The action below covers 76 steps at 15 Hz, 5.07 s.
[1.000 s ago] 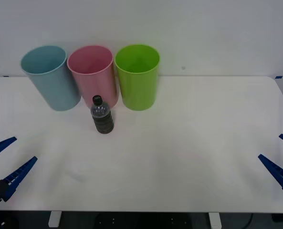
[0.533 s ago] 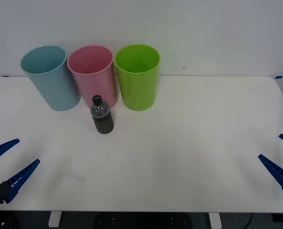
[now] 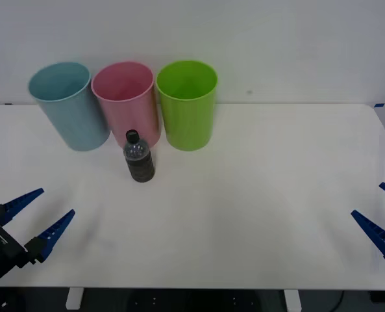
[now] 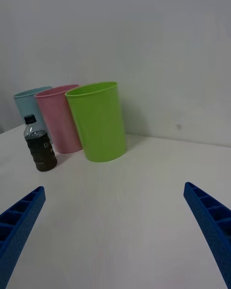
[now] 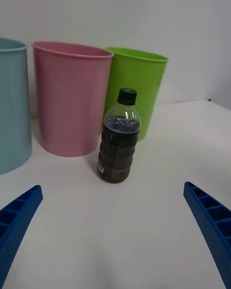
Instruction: Grasp the object on the table and drop it into the matching bin: aluminum can to the light blue bin, PET bottle to the pink bin.
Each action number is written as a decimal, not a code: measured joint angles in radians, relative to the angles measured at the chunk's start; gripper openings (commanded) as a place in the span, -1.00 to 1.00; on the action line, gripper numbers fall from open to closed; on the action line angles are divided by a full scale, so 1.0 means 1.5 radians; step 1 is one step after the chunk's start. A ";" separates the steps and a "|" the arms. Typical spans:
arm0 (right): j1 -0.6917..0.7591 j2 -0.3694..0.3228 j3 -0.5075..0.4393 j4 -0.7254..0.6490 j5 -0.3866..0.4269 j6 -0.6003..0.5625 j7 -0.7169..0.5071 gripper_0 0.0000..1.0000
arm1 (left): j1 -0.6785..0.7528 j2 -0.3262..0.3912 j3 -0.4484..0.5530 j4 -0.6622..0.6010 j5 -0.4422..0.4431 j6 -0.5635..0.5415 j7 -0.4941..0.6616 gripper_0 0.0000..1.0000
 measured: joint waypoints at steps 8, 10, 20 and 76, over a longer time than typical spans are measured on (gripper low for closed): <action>0.000 0.000 0.000 0.000 0.000 0.000 0.000 1.00 | -0.037 -0.103 0.011 0.003 -0.104 0.024 -0.015 1.00; 0.000 0.000 0.000 0.000 0.000 0.000 0.000 1.00 | -0.050 -0.122 0.010 0.003 -0.128 0.035 -0.014 1.00; 0.000 0.000 0.000 0.000 0.000 0.000 0.000 1.00 | -0.183 -0.150 -0.039 0.128 -0.181 0.094 -0.029 1.00; 0.000 0.000 0.000 0.000 0.000 0.000 0.000 1.00 | -0.309 -0.065 -0.106 0.236 -0.102 0.174 -0.054 -1.00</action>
